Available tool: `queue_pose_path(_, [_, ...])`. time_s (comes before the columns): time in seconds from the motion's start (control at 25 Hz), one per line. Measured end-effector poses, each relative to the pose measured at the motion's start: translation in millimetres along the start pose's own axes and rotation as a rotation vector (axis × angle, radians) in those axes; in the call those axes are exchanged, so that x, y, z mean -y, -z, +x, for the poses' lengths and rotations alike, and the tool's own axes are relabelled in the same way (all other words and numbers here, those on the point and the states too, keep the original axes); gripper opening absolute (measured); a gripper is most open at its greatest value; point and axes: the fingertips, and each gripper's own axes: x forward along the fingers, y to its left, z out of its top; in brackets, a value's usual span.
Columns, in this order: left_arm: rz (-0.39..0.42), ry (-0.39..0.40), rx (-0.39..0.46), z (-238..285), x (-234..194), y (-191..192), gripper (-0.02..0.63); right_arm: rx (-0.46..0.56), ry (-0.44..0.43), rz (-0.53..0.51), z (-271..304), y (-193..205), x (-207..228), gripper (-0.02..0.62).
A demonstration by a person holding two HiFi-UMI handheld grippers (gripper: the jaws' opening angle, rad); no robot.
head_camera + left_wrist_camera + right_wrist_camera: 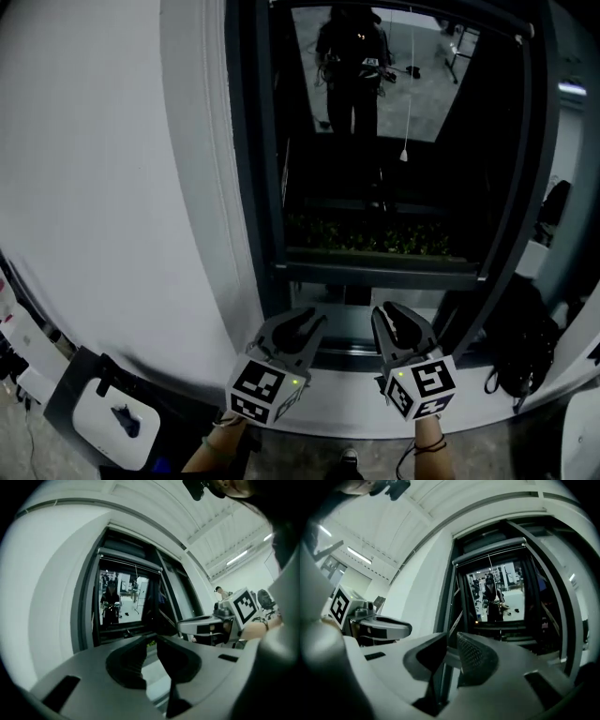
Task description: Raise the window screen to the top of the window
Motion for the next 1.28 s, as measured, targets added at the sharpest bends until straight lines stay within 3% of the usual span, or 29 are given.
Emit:
queue_pose_path(0.2, [-0.117, 0.009, -0.103, -90.8, 44.9, 63.9, 0.067, -0.131, 0.030, 0.140, -73.4, 56.5, -75.7, 0.066])
queue_pose_path(0.4, [-0.231, 0.015, -0.133, -138.0, 96.4, 84.6, 0.067, -0.202, 0.038, 0.210, -133.6, 86.3, -121.5, 0.066])
queue_pose_path(0.64, [-0.244, 0.006, -0.168, -170.4, 163.6, 92.8, 0.067, -0.257, 0.053, 0.279, -198.0, 105.5, -142.4, 0.066])
queue_pose_path(0.92, [-0.396, -0.033, -0.210, -206.1, 239.4, 104.9, 0.067, -0.291, 0.029, 0.347, -291.8, 118.5, -157.6, 0.066])
queue_pose_path(1.28, [-0.379, -0.084, -0.233, -247.1, 346.8, 106.3, 0.067, -0.276, -0.015, 0.329, -403.9, 119.7, -174.1, 0.066])
